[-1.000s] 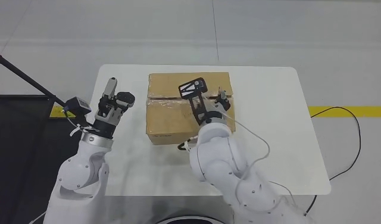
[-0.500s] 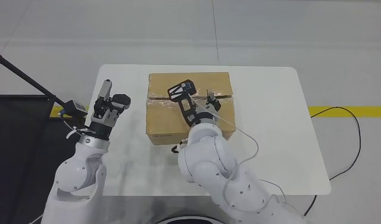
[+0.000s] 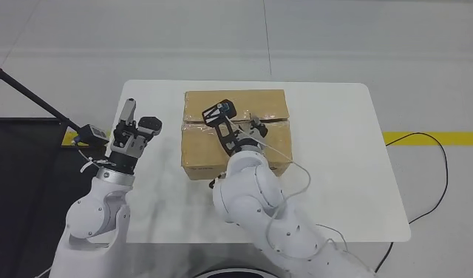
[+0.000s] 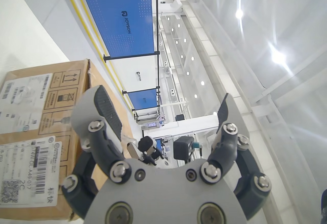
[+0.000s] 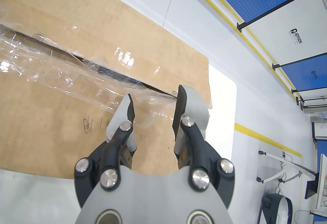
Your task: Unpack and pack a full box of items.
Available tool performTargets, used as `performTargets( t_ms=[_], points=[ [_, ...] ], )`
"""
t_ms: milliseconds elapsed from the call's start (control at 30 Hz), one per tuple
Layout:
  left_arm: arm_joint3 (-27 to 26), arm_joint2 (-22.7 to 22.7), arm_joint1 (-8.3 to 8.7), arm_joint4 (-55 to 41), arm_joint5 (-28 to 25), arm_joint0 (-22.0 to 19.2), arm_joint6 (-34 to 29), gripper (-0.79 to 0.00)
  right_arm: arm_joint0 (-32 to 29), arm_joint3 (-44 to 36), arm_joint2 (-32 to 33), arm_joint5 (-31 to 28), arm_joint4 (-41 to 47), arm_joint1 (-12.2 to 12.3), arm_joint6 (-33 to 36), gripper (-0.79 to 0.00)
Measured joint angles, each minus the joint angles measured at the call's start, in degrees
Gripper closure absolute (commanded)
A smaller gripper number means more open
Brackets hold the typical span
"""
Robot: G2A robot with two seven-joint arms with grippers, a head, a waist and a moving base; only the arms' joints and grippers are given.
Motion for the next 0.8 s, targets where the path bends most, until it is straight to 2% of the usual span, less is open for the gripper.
performTargets(
  t_ms=[300,367,500,800],
  points=[
    [0.2,2.9,0.44,1.3,3.5,-2.5,-5.2,-0.785,-0.7,0.9,0.9,-1.0,-2.0,-1.6,-0.5,-0.172],
    [0.5,3.8,0.46,1.6,4.0,-3.2,-5.5,-0.785,-0.9,1.0,1.1,-1.3,-2.3,-1.8,-0.6,-0.095],
    [1.7,5.8,0.5,1.7,5.3,-5.0,-6.3,-0.785,-1.4,1.3,1.8,-1.8,-2.9,-2.5,-1.3,-0.009],
    [7.3,9.1,0.4,-1.5,9.1,-9.9,-6.7,-0.785,-2.7,1.2,2.9,-2.6,-4.1,-3.7,-3.0,0.0]
  ],
)
